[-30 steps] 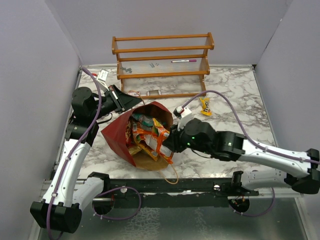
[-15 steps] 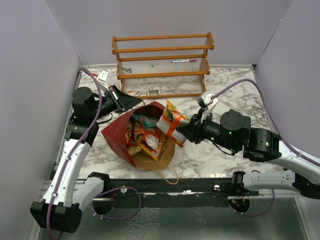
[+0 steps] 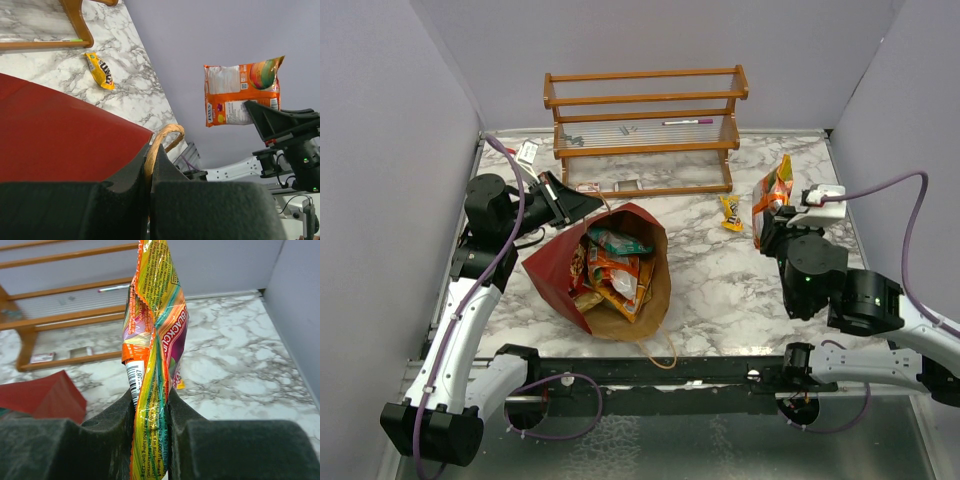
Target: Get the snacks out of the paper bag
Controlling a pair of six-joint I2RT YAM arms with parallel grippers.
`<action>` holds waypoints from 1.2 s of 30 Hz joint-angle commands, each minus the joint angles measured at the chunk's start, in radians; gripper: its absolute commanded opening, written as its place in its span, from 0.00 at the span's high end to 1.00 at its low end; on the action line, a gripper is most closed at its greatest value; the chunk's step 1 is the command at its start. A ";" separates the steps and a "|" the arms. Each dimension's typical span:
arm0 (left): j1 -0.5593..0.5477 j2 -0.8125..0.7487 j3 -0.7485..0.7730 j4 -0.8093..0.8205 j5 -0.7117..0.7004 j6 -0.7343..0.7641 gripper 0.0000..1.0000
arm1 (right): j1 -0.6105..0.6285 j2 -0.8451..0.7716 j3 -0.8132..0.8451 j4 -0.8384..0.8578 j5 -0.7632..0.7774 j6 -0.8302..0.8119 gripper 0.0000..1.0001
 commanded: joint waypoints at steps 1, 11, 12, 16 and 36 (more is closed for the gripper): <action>0.002 0.000 0.031 -0.008 -0.011 0.019 1.00 | 0.003 0.004 -0.051 0.037 0.171 -0.009 0.99; 0.003 -0.003 0.018 0.007 0.003 0.015 1.00 | -0.093 0.073 -0.131 0.119 0.085 -0.058 0.99; 0.003 -0.007 0.016 0.007 0.003 0.014 1.00 | -0.116 0.097 -0.116 0.070 0.067 -0.012 0.99; 0.003 -0.023 0.005 0.009 0.007 0.008 1.00 | -0.296 0.188 -0.057 -0.018 -0.081 0.070 0.99; 0.003 -0.034 -0.013 0.090 0.057 -0.037 1.00 | -0.964 0.826 0.165 -0.059 -0.314 -0.128 0.99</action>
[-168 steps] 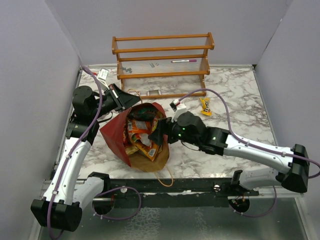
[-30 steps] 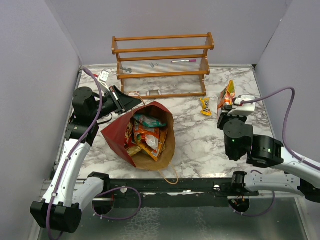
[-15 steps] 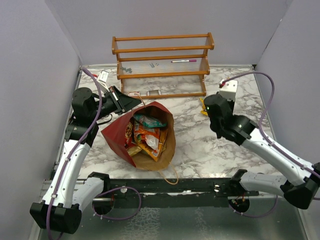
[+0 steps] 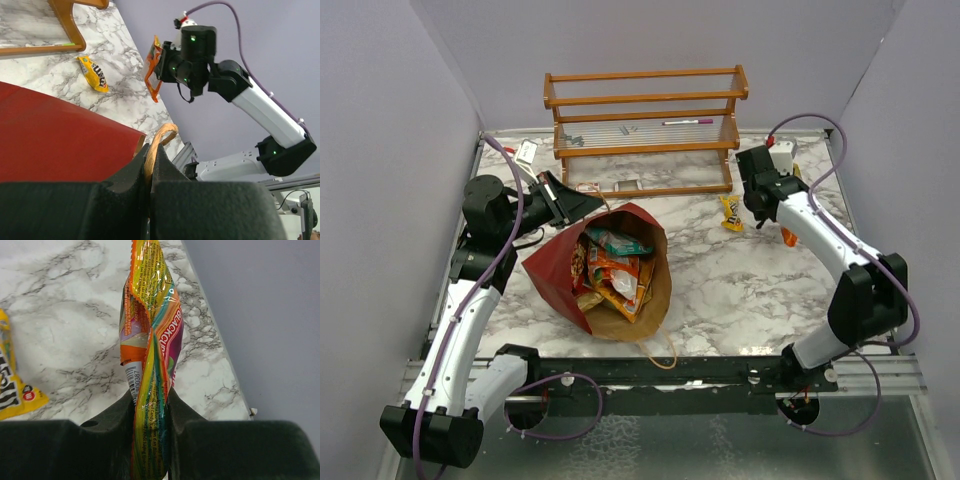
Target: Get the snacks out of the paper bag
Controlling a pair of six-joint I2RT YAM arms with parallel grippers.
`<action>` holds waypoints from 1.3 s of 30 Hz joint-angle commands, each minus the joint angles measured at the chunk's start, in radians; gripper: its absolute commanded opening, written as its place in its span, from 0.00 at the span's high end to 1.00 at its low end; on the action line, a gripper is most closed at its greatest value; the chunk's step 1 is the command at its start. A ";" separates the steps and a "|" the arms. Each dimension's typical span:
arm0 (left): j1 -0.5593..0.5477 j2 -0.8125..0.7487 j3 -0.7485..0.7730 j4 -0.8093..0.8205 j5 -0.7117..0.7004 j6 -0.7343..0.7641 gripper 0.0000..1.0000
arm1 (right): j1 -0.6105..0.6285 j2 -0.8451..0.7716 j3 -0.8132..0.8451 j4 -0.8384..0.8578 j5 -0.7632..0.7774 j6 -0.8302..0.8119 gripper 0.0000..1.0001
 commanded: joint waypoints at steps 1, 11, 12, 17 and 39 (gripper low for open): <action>0.003 -0.024 -0.014 0.068 0.038 -0.020 1.00 | -0.092 0.160 0.124 0.014 0.022 -0.066 0.99; 0.003 -0.036 -0.009 0.054 0.041 -0.019 1.00 | -0.111 0.518 0.445 -0.123 -0.137 0.022 0.99; 0.003 -0.037 -0.009 0.051 0.039 -0.019 1.00 | -0.111 0.539 0.464 -0.125 -0.165 0.022 0.99; 0.003 -0.036 -0.006 0.040 0.038 -0.017 1.00 | -0.111 0.605 0.514 -0.140 -0.234 0.002 0.93; 0.003 -0.029 -0.004 0.015 0.011 -0.018 1.00 | -0.111 -0.126 -0.042 0.189 -1.062 -0.065 0.24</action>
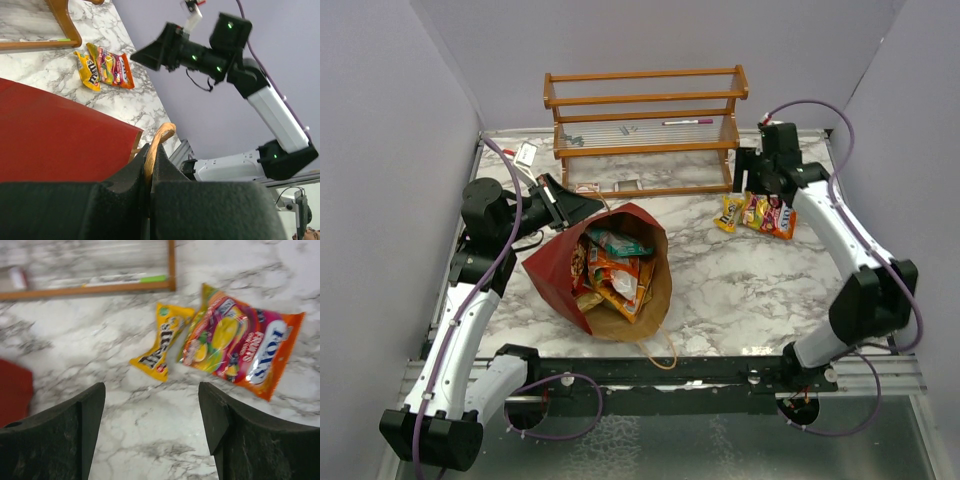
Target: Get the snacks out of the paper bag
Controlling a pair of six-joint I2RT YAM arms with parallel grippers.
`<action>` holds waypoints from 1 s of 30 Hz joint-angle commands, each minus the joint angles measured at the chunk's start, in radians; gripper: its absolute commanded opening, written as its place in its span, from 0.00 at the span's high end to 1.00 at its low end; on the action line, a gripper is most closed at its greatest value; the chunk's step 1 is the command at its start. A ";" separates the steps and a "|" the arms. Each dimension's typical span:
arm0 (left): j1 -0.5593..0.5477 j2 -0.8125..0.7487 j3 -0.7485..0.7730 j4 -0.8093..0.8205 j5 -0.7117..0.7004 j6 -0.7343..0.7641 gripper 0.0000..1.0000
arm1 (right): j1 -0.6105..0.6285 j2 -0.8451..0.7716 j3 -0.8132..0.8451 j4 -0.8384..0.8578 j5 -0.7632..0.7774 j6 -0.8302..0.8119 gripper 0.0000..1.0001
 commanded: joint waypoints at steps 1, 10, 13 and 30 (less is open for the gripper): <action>0.003 -0.012 0.008 0.012 -0.002 -0.001 1.00 | 0.001 -0.209 -0.226 0.131 -0.348 0.010 0.23; 0.003 0.003 0.007 -0.020 -0.009 0.032 1.00 | 0.002 -0.487 -0.445 0.122 -0.633 0.048 0.20; 0.003 0.003 0.005 -0.016 -0.016 0.031 1.00 | 0.006 -0.530 -0.484 0.154 -0.748 0.116 0.20; 0.003 0.022 0.036 -0.039 -0.037 0.038 1.00 | 0.805 -0.473 -0.422 0.407 -0.344 0.145 0.26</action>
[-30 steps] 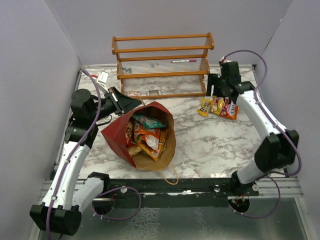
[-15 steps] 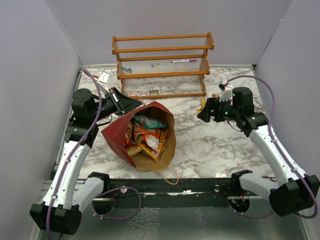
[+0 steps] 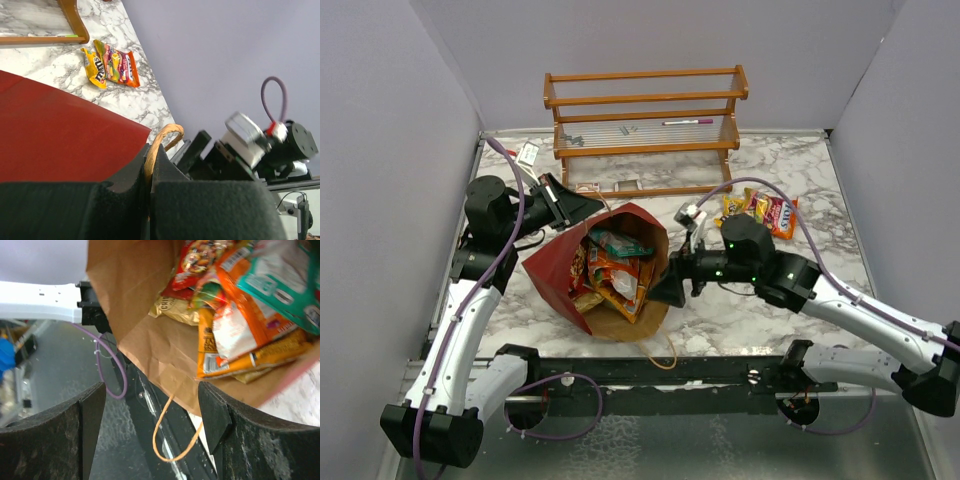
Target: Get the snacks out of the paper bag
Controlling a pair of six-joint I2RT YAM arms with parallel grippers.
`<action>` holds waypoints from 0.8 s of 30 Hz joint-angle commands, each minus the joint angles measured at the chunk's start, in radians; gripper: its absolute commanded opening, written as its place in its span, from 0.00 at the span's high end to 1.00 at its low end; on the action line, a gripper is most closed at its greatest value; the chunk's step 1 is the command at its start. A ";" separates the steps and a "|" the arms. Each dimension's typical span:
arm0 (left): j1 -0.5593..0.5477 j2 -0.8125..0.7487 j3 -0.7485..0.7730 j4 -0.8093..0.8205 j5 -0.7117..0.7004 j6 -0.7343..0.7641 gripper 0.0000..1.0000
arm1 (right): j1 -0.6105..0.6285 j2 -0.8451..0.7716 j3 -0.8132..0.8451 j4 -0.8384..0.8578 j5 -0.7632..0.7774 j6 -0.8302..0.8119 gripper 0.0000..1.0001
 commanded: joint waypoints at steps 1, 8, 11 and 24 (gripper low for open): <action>0.003 0.004 0.036 -0.019 -0.019 0.020 1.00 | 0.199 0.080 0.051 0.127 0.233 -0.141 0.26; 0.003 0.004 0.041 -0.020 -0.016 0.022 1.00 | 0.271 0.287 0.182 0.083 0.483 -0.486 0.26; 0.003 0.003 0.035 -0.015 -0.015 0.022 1.00 | 0.271 0.323 0.157 0.173 0.501 -0.662 0.25; 0.003 -0.012 0.010 0.012 0.002 -0.006 1.00 | 0.269 0.505 -0.015 0.697 0.767 -1.086 0.32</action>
